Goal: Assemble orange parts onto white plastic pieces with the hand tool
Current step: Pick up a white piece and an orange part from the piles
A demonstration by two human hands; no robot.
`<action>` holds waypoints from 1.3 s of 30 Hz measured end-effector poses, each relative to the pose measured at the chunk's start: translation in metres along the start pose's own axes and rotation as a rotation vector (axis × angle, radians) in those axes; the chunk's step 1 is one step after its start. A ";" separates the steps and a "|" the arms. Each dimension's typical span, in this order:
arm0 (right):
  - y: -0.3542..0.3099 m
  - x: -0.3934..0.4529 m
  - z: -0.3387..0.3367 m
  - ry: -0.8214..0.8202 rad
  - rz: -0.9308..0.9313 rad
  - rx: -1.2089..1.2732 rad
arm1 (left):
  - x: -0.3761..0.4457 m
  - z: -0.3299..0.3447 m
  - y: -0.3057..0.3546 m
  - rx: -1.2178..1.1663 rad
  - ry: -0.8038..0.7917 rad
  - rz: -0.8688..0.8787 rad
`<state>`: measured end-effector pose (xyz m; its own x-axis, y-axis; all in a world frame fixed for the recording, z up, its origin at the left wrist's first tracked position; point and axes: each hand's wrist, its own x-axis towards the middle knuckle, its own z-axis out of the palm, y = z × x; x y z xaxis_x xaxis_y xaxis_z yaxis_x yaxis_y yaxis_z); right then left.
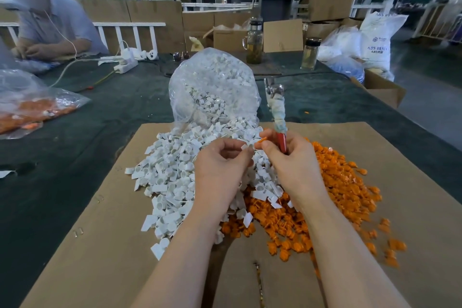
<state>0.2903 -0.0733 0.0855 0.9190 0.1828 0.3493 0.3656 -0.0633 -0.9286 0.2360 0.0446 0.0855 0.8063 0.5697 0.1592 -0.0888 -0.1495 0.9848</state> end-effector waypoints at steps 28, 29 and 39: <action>0.003 -0.006 0.010 0.077 -0.172 -0.134 | -0.003 -0.002 0.008 -0.397 -0.029 -0.165; 0.003 -0.006 0.011 0.083 -0.180 -0.143 | -0.003 -0.002 0.008 -0.391 -0.028 -0.160; 0.004 -0.009 0.015 0.140 -0.236 -0.219 | -0.002 -0.001 0.008 -0.290 0.002 -0.074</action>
<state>0.2808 -0.0603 0.0768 0.8114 0.0816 0.5788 0.5791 -0.2470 -0.7769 0.2329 0.0425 0.0935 0.8156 0.5722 0.0858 -0.1934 0.1298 0.9725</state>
